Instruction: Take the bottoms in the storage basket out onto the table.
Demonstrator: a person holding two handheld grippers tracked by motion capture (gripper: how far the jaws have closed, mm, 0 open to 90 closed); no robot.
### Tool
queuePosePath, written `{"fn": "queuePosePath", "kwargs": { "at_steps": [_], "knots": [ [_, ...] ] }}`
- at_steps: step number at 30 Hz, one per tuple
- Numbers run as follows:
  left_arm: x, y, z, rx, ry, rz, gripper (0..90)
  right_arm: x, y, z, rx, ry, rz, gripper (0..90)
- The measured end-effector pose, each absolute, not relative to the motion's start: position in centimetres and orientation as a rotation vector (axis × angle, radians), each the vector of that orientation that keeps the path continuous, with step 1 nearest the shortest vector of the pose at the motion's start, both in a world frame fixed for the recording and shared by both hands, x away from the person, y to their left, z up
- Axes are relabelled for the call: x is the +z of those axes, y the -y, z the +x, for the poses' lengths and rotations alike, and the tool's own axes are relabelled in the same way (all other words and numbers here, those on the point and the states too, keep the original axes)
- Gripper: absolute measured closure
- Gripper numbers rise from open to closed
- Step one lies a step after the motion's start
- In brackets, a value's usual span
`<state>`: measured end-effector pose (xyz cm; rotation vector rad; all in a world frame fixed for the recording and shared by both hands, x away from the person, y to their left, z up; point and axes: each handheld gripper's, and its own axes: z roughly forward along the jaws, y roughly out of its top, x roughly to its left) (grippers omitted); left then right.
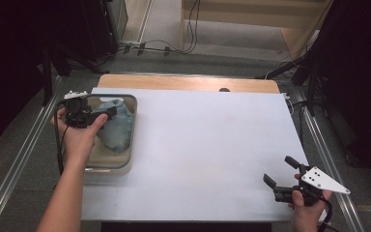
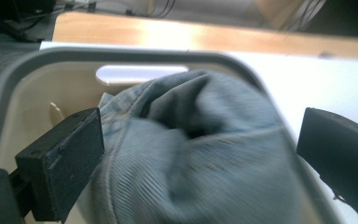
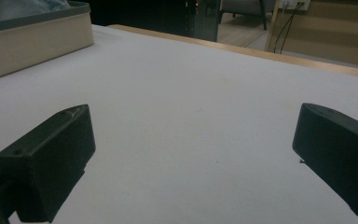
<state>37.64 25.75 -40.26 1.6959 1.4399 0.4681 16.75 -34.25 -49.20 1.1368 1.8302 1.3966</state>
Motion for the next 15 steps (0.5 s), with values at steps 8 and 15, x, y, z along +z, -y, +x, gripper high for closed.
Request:
{"fn": "queuePosePath", "kwargs": {
  "at_steps": [8, 15],
  "knots": [
    [-41.3, -25.2, 36.2, 0.468, -1.469, 1.807, 0.0, -49.2, 34.0, 16.8, 1.397, -1.834, 1.131, 0.0],
    [-41.9, -24.4, 37.1, 0.47, -1.518, 1.906, 0.0, -49.2, 33.8, 16.9, 1.389, -1.842, 1.132, 0.0]
  ]
}}
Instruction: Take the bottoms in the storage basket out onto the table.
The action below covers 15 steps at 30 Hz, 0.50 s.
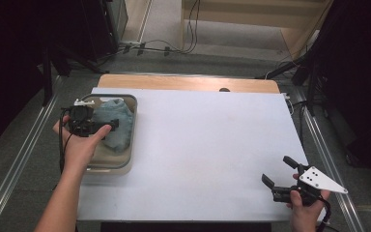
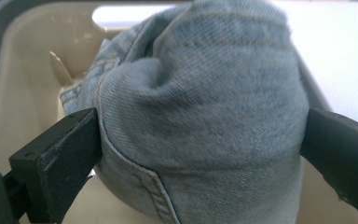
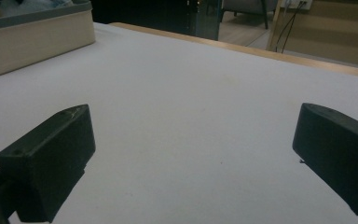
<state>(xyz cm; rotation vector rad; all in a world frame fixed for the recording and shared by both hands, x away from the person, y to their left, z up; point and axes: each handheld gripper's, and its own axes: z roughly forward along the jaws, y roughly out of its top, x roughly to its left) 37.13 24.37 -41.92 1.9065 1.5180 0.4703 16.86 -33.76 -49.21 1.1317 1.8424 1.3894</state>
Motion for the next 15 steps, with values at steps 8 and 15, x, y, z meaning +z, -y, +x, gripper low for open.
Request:
{"fn": "queuePosePath", "kwargs": {
  "at_steps": [8, 15],
  "knots": [
    [-42.8, -24.5, 38.5, 0.38, -1.533, 1.948, 0.0, -49.3, 33.6, 17.0, 1.382, -1.849, 1.135, 0.0],
    [-42.9, -23.8, 39.3, 0.373, -1.547, 1.931, 0.0, -49.3, 33.4, 17.0, 1.379, -1.858, 1.131, 0.0]
  ]
}}
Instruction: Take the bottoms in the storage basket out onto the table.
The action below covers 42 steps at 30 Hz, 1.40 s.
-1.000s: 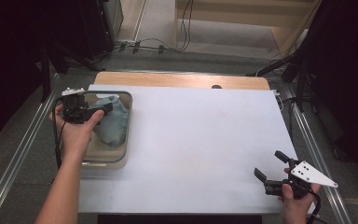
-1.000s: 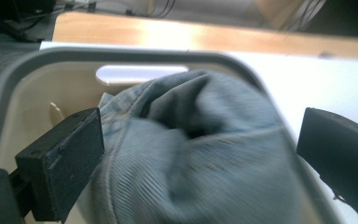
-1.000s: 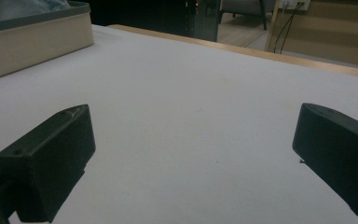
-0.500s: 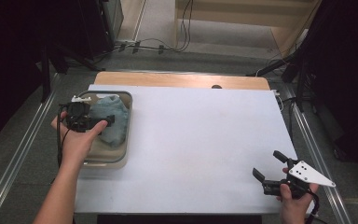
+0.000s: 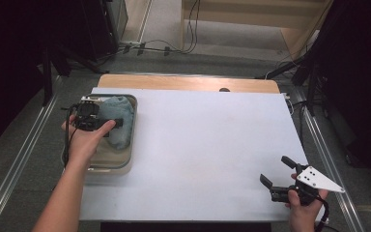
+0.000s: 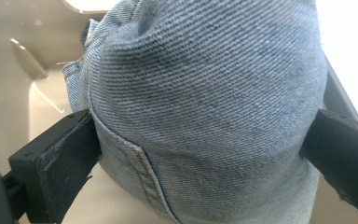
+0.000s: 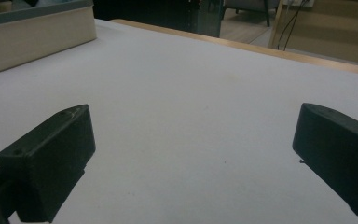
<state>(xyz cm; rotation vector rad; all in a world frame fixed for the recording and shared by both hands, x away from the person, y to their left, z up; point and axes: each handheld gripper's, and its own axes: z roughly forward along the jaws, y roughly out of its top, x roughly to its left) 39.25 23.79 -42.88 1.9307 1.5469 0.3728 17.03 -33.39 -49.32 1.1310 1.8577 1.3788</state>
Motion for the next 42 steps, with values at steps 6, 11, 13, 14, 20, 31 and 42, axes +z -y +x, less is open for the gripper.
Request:
{"fn": "queuePosePath", "kwargs": {
  "at_steps": [6, 11, 13, 14, 20, 31, 42],
  "knots": [
    [-43.3, -23.7, 39.8, 0.347, -1.557, 1.898, 0.0, -49.4, 33.4, 17.1, 1.359, -1.842, 1.154, 0.0],
    [-43.9, -23.9, 40.3, 0.338, -1.544, 1.913, 0.0, -49.4, 33.4, 17.1, 1.356, -1.841, 1.159, 0.0],
    [-44.2, -24.0, 40.5, 0.32, -1.549, 1.908, 0.0, -49.4, 33.3, 17.2, 1.356, -1.844, 1.161, 0.0],
    [-44.3, -24.0, 40.6, 0.319, -1.545, 1.916, 0.0, -49.4, 33.3, 17.2, 1.357, -1.846, 1.162, 0.0],
    [-44.6, -23.9, 40.4, 0.391, -1.516, 1.911, 9.1, -49.5, 33.2, 17.3, 1.359, -1.851, 1.153, 0.0],
    [-43.3, -23.7, 39.8, 0.451, -1.435, 1.962, 43.8, -49.5, 33.4, 17.2, 1.36, -1.843, 1.162, 0.0],
    [-41.7, -25.1, 38.8, 0.452, -1.392, 1.842, 49.8, -49.5, 33.9, 17.1, 1.363, -1.826, 1.173, 0.0]
  ]
}}
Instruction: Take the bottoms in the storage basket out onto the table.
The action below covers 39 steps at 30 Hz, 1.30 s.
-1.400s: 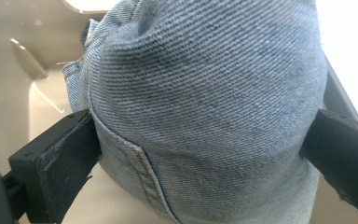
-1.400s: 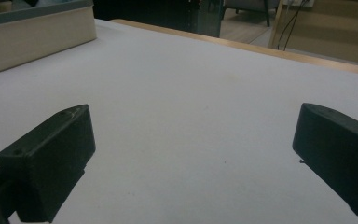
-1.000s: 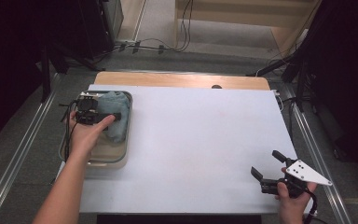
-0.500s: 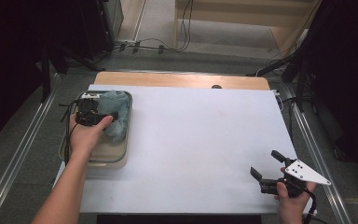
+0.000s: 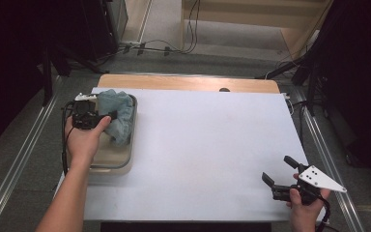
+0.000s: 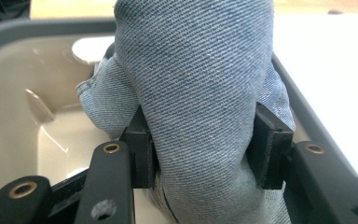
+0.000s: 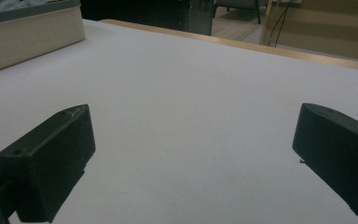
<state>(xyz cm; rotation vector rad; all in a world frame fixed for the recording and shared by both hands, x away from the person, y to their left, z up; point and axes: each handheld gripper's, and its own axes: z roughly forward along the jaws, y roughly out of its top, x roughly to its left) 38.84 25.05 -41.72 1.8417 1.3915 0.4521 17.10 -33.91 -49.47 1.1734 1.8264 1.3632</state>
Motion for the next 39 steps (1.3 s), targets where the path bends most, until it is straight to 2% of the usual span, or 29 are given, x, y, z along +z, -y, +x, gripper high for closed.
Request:
{"fn": "queuePosePath", "kwargs": {
  "at_steps": [22, 39],
  "knots": [
    [-37.4, -27.0, 35.7, 0.559, -1.211, 1.565, 50.3, -49.5, 33.8, 17.1, 1.365, -1.823, 1.167, 0.0],
    [-34.0, -26.2, 34.3, 0.608, -1.098, 1.492, 50.4, -49.5, 33.9, 17.1, 1.368, -1.821, 1.165, 0.0]
  ]
}}
